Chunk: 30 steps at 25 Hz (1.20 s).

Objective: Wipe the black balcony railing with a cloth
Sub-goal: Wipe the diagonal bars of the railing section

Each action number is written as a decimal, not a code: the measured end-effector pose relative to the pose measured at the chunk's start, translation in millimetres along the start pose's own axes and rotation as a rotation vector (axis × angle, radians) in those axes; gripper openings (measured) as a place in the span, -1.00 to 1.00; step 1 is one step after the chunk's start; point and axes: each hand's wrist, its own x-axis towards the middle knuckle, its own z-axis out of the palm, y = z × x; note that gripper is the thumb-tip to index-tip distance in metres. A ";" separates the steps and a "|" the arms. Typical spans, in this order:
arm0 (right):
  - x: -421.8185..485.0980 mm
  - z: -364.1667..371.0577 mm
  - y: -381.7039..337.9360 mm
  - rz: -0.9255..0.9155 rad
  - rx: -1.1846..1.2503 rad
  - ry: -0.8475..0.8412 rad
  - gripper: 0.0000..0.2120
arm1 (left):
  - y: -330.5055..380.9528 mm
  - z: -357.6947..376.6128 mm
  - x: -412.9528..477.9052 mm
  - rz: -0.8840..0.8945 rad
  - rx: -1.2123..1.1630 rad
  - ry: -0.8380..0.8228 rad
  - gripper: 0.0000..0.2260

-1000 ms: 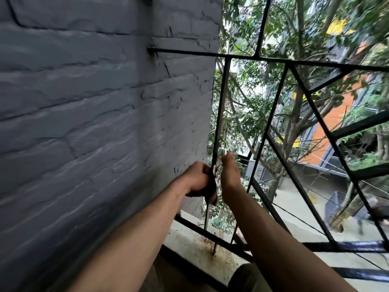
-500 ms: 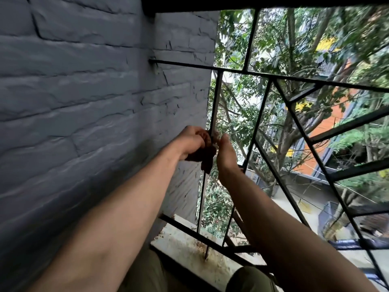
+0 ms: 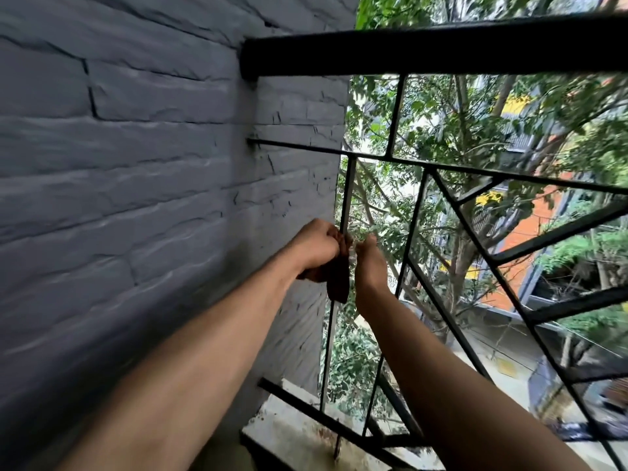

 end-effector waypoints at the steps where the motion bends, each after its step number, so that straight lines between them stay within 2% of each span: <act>1: -1.8 0.0 -2.0 -0.012 0.003 -0.011 -0.43 | 12.6 -6.8 4.5 0.041 -0.059 0.059 -0.72; 3: -1.6 1.6 -4.7 -0.057 -0.017 -0.041 -0.42 | 46.0 -21.7 11.2 0.143 -0.240 0.256 -0.65; 5: 2.0 0.5 -4.2 -0.065 -0.026 -0.049 -0.43 | 47.8 -22.2 16.5 0.188 -0.257 0.323 -0.63; 8: 2.5 -1.1 -4.6 -0.063 0.032 -0.044 -0.52 | 14.1 -1.7 -1.3 0.095 -0.023 0.113 -0.71; 9: 1.5 0.8 -5.2 -0.073 0.036 -0.037 -0.50 | 14.4 -1.8 -0.8 0.101 0.014 0.108 -0.76; 10: 2.3 2.8 -4.4 -0.070 0.021 -0.036 -0.46 | 24.4 -4.8 4.3 0.123 -0.018 0.174 -0.79; 13: 2.8 1.7 2.0 -0.037 0.006 -0.042 -0.37 | 67.9 -19.9 15.7 0.218 -0.151 0.510 -0.85; 14: 2.9 0.0 3.1 -0.030 0.007 -0.037 -0.38 | 66.6 -17.7 14.8 0.241 -0.110 0.557 -0.87; 15: 4.7 -0.7 4.6 -0.036 0.019 -0.031 -0.38 | 57.0 -11.6 12.3 0.241 -0.044 0.510 -0.90; 17: 7.4 2.7 5.4 -0.011 0.043 -0.017 -0.37 | 26.9 3.6 -0.4 0.132 0.209 0.271 -0.90; 18: 4.0 6.8 5.6 0.031 0.085 -0.045 -0.38 | 15.5 8.6 -9.1 0.080 0.353 0.205 -0.86; 19: -2.4 10.6 6.4 0.089 0.160 -0.082 -0.41 | 9.4 11.4 -15.5 0.042 0.450 0.220 -0.82; 21: -13.4 10.7 15.4 0.111 0.184 -0.104 -0.44 | 6.4 18.9 -28.6 0.077 0.535 0.418 -0.77; 23: -27.9 -0.3 18.3 0.035 0.063 -0.104 -0.45 | 0.9 30.0 -47.9 0.340 0.447 0.626 -0.75; 25: -41.9 -15.2 12.4 0.067 0.161 -0.162 -0.52 | -12.2 44.8 -63.1 0.571 0.258 0.578 -0.68; 26: -49.1 -21.6 4.2 0.086 0.236 -0.194 -0.55 | -15.5 49.1 -63.2 0.596 0.143 0.475 -0.66; 28: -67.8 -36.5 -13.0 0.031 0.244 -0.246 -0.64 | -6.4 52.6 -53.8 0.491 -0.072 0.364 -0.68; 30: -87.2 -54.5 -27.0 -0.161 -0.018 -0.297 -0.75 | 20.3 54.8 -38.9 0.380 -0.303 0.481 -0.73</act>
